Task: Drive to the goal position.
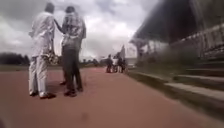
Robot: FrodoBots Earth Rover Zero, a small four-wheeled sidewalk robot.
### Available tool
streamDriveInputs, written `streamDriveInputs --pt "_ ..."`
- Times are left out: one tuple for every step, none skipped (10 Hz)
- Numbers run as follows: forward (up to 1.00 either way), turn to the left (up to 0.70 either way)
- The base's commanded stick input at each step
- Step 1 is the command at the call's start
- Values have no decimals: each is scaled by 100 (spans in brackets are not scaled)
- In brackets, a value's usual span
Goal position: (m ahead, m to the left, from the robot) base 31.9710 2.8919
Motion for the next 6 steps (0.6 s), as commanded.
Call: streamDriveInputs --pt "100 1" --pt "100 1" --pt "100 1" --pt "100 1" --pt "100 1" --pt "100 1"
